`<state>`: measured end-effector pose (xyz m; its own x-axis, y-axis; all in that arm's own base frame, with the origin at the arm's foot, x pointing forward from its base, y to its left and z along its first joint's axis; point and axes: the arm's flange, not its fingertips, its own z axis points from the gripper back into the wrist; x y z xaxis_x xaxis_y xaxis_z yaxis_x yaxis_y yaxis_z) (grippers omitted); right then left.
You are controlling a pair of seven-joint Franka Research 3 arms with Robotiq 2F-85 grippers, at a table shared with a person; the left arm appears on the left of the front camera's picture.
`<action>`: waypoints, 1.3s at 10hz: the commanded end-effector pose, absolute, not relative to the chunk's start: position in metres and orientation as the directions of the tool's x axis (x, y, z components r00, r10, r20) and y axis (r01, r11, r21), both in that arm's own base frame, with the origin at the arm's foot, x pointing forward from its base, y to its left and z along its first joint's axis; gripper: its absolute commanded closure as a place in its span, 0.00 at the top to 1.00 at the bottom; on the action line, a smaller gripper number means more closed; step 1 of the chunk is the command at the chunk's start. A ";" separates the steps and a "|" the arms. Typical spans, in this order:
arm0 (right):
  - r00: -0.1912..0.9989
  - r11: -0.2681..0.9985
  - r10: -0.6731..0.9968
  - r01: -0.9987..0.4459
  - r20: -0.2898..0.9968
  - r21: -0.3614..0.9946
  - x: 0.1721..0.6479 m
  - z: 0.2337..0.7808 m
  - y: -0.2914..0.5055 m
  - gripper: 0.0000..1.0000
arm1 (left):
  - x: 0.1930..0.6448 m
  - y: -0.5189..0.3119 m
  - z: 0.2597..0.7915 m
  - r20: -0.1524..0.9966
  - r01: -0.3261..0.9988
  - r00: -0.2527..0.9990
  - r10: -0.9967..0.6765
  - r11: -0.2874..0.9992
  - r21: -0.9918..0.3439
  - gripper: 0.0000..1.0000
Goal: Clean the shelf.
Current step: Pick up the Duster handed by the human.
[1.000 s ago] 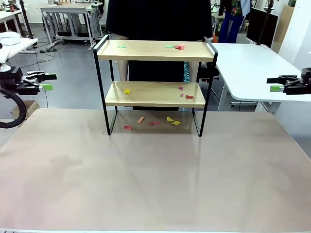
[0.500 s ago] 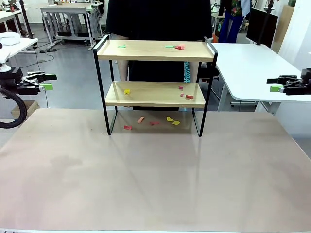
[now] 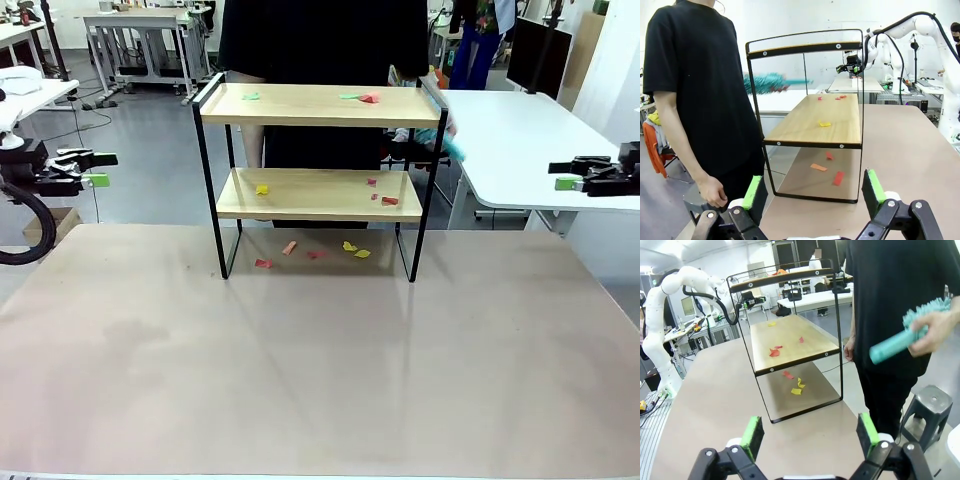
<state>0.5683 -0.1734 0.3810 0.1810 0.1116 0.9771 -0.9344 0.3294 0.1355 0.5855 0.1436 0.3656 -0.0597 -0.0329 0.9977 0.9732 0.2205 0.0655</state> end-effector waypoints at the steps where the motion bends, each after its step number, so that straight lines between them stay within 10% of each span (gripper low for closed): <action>1: 0.178 0.326 0.116 -0.936 0.977 0.132 0.568 0.383 -0.173 1.00 | 0.585 0.143 0.367 0.997 0.974 -0.071 -0.044 0.214 0.079 1.00; 13: 0.181 0.329 0.112 -0.934 0.977 0.136 0.568 0.381 -0.173 1.00 | 0.585 0.143 0.367 0.997 0.974 -0.071 -0.044 0.214 0.079 1.00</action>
<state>0.5683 -0.1736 0.3805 0.1819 0.1113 0.9770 -0.9342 0.3297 0.1364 0.5855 0.1436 0.3656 -0.0597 -0.0329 0.9977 0.9732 0.2205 0.0655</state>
